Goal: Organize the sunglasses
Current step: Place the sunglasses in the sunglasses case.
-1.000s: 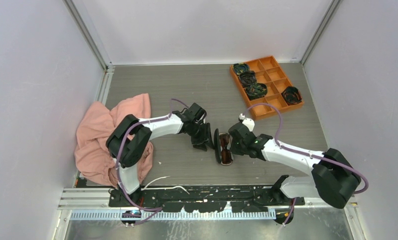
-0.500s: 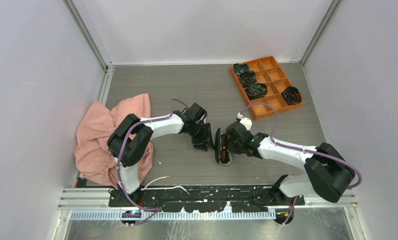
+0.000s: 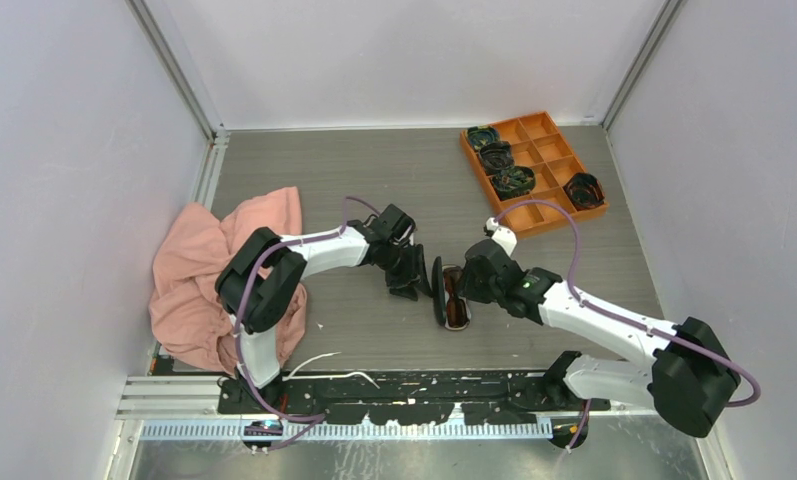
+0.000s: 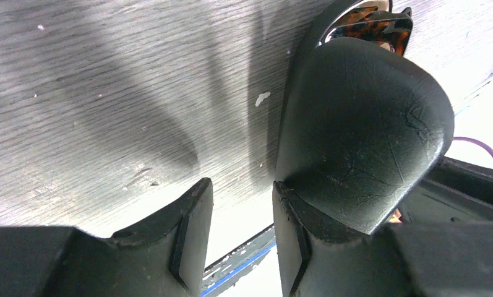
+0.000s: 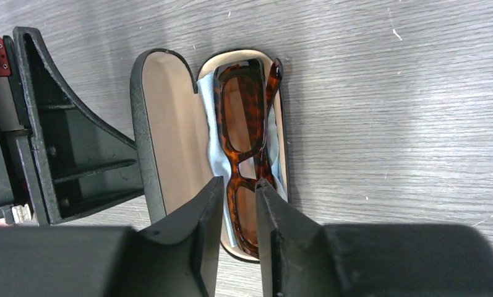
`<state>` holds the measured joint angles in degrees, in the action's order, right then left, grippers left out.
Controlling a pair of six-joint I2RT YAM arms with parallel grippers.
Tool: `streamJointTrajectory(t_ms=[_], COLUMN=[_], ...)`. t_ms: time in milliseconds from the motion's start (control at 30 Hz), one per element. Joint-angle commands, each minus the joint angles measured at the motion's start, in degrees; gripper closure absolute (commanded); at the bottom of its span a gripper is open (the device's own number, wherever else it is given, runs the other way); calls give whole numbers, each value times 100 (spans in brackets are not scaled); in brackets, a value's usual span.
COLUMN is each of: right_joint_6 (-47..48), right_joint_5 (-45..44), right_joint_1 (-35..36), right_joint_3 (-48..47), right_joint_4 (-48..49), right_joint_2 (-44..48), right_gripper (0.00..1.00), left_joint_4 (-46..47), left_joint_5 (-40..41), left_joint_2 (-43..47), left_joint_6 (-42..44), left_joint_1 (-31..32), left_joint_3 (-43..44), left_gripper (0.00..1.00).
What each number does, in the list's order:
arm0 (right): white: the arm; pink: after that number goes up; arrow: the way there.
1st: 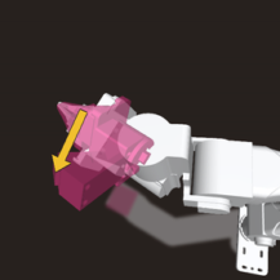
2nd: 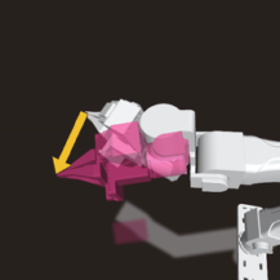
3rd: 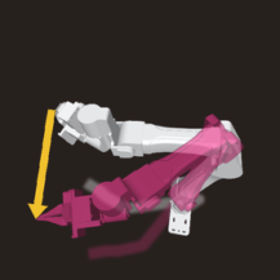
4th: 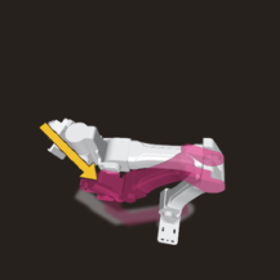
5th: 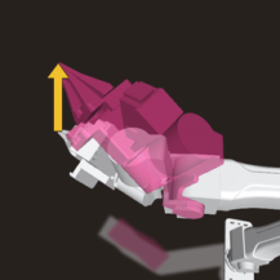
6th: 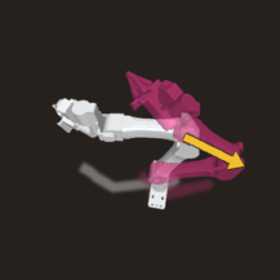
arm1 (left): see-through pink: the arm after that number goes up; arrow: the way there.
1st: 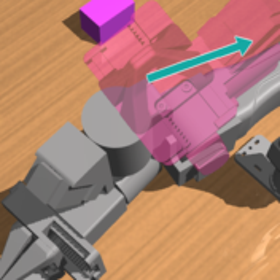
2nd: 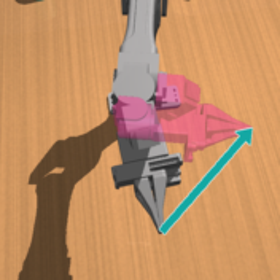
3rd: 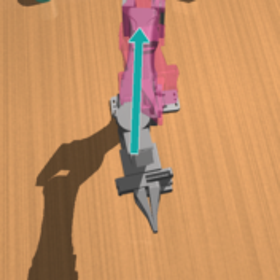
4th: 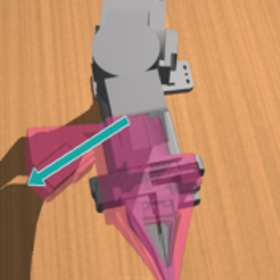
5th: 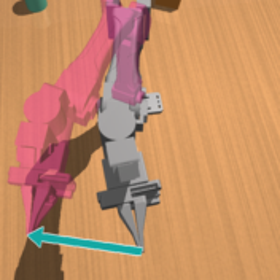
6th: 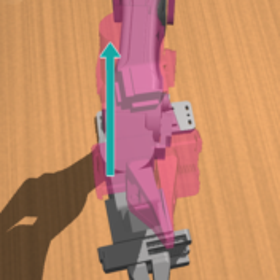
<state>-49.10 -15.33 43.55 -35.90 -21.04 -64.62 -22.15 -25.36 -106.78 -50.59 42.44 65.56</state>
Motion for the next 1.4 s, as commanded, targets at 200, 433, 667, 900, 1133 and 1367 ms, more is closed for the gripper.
streamJointTrajectory(t_ms=[200, 433, 667, 900, 1133, 1367], right_joint_6=[118, 196, 254, 263, 274, 283], right_joint_5=[310, 383, 379, 444, 416, 477], right_joint_1=[12, 7, 6, 13, 12, 6], right_joint_3=[-203, -294, -374, -292, -274, -255], right_joint_4=[518, 611, 605, 742, 728, 673], right_joint_2=[-601, -878, -1051, -1401, -1474, -1303], right_gripper=[68, 71, 71, 72, 81, 72], left_joint_4=[157, 159, 167, 198, 202, 195], left_joint_5=[-167, -170, -170, -196, -203, -214], left_joint_2=[-44, -53, -77, -122, -150, -159], left_joint_6=[37, 40, 40, 23, 36, 31], left_joint_1=[28, 28, 28, 28, 28, 28], left_joint_3=[170, 151, 158, 176, 168, 181], left_gripper=[58, 58, 58, 58, 58, 59])
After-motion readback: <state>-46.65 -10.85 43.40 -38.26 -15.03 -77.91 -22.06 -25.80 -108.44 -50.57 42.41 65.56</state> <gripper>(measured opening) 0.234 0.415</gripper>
